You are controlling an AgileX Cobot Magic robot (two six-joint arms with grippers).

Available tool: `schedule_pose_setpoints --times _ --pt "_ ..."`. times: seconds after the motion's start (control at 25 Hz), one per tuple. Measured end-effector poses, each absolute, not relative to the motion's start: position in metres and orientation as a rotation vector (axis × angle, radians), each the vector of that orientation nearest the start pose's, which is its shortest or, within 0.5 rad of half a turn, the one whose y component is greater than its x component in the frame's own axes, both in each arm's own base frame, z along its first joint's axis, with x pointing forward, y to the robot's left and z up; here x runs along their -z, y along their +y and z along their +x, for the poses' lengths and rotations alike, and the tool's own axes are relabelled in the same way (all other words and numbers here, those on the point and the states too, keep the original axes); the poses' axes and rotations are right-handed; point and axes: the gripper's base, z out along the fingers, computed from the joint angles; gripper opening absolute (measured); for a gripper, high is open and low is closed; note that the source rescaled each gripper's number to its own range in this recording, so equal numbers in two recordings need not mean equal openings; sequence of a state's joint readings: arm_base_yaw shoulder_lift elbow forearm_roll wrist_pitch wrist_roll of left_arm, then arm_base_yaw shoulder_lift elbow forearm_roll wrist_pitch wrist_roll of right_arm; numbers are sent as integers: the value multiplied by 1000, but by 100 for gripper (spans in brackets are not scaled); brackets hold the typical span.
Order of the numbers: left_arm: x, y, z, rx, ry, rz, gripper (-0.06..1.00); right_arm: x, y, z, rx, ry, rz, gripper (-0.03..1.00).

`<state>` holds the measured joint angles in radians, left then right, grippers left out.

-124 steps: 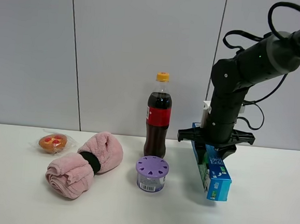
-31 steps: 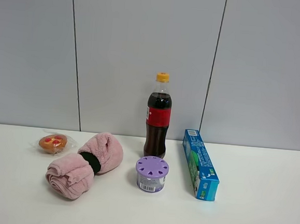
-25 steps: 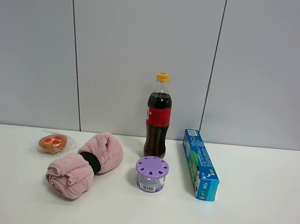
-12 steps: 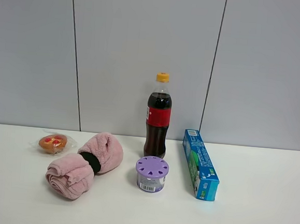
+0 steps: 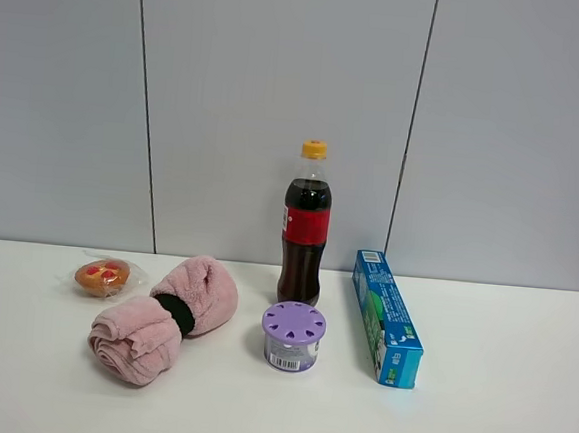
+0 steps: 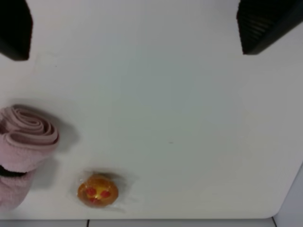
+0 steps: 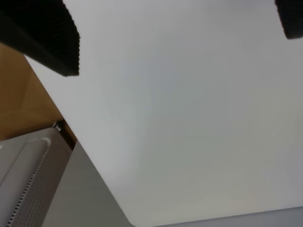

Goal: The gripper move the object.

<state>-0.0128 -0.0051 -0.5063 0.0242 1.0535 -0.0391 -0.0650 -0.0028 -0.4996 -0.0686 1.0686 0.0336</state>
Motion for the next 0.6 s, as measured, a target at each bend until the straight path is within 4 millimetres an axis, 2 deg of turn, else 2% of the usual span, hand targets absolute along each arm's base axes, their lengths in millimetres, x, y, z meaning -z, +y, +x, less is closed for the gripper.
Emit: schedule_pose_setpoints --times 0.6 --pt "-280 2 -6 4 2025 -28 100 -277 -4 -6 91 2047 106 78"
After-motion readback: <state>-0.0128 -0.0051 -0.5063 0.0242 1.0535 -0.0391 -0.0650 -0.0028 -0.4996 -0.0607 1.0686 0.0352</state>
